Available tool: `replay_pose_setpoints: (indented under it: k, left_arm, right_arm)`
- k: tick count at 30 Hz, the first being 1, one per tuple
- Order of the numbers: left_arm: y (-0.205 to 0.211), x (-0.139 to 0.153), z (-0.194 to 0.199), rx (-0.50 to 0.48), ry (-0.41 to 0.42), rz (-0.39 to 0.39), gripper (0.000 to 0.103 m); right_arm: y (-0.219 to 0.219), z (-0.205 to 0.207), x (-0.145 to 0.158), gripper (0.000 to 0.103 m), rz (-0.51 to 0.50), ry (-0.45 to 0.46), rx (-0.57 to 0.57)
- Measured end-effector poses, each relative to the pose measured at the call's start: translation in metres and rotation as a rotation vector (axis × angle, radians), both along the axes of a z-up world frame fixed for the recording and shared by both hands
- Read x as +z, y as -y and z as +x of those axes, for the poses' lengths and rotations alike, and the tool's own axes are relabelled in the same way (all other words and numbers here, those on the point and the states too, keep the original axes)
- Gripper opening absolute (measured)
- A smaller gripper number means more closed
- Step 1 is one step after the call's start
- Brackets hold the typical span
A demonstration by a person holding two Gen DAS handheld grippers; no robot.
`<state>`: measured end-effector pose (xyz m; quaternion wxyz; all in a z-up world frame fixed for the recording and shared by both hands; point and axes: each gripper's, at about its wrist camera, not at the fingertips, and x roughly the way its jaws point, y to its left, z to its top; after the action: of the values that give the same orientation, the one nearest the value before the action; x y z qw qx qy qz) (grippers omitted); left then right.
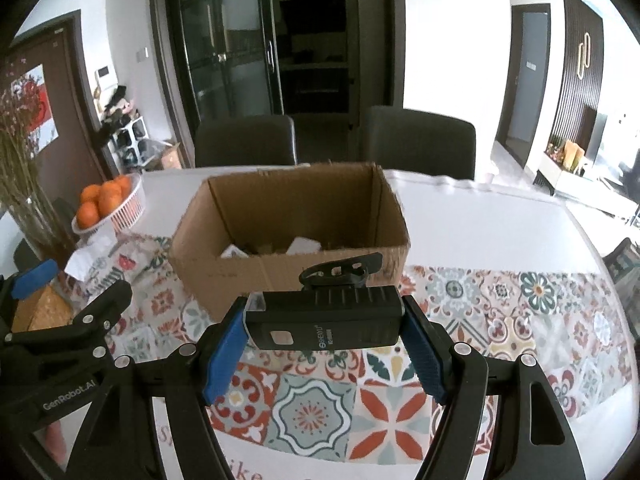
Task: Organize rigid objects
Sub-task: 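Carry the black rectangular device over the box with the right tool, then lower the black device into the box and open the right tool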
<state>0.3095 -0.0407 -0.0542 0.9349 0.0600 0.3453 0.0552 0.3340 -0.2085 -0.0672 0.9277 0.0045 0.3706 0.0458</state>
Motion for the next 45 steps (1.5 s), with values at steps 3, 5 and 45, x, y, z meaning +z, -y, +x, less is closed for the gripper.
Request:
replay_pose_setpoints:
  k: [3,5,45]
  left_arm:
    - [-0.002,0.008,0.003,-0.003,0.019,-0.004,0.103]
    - [-0.004,0.013,0.005,-0.005,0.032,-0.004,0.103]
    - [-0.021,0.034,0.091,0.009,0.081,0.003,0.103]
  right_arm:
    - [-0.002,0.003,0.009,0.074,0.004,0.021,-0.001]
    - [-0.004,0.005,0.015,0.074,0.003,0.036,-0.001]
    - [-0.02,0.098,0.034,0.074,0.009,0.057,0.01]
